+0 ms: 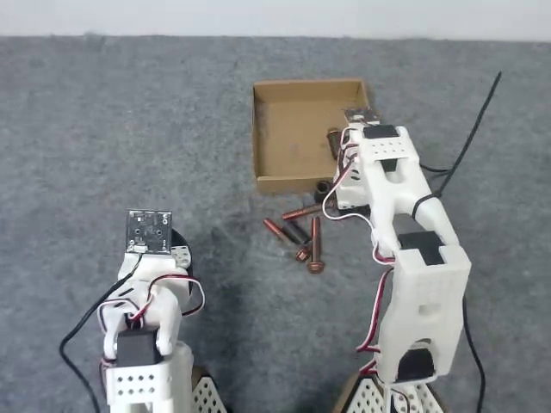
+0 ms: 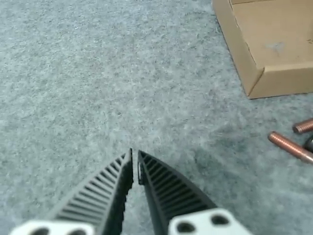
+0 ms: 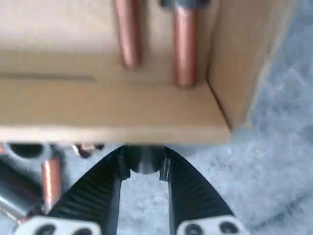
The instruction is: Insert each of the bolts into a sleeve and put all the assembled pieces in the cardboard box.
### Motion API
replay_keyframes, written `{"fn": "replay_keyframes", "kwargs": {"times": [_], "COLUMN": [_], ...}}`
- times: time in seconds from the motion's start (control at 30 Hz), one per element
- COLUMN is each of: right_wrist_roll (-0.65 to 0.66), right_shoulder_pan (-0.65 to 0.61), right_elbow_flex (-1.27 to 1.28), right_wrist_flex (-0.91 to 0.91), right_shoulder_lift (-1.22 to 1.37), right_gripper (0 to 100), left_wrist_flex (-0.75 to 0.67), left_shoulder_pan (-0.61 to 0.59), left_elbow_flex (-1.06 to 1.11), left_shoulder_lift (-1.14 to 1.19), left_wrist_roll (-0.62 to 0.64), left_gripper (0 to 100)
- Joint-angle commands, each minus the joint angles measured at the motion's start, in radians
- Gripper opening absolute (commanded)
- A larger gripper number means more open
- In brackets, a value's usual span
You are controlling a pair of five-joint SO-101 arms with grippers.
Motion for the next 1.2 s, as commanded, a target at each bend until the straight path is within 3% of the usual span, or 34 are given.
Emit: {"fn": "replay_keyframes", "kwargs": {"times": [0.0, 0.23, 0.63, 0.77, 0.93, 1.17], "right_wrist_roll": [-0.014, -0.012, -0.009, -0.008, -0.006, -0.006], "right_shoulder_pan": [0.027, 0.053, 0.051, 0.053, 0.053, 0.042], "right_elbow_flex": [-0.049, 0.13, 0.697, 0.758, 0.776, 0.76], "right_wrist_flex": [0.071, 0.076, -0.165, -0.202, -0.213, -0.142], "right_shoulder_lift": [-0.099, -0.217, -0.651, -0.677, -0.677, -0.69], "right_gripper": [0.7, 0.7, 0.9, 2.0, 14.3, 14.3], "left_wrist_flex": [-0.034, -0.034, -0.029, -0.028, -0.028, -0.028], "left_shoulder_pan": [-0.005, -0.005, -0.005, -0.005, -0.005, -0.006], "left_elbow_flex": [-0.012, -0.012, -0.012, -0.012, -0.012, -0.012], "left_shoulder_lift": [-0.015, -0.015, -0.015, -0.015, -0.015, -0.015], "left_wrist_roll": [-0.008, -0.008, -0.008, -0.008, -0.008, -0.008], "left_gripper": [1, 1, 1, 1, 1, 1]}}
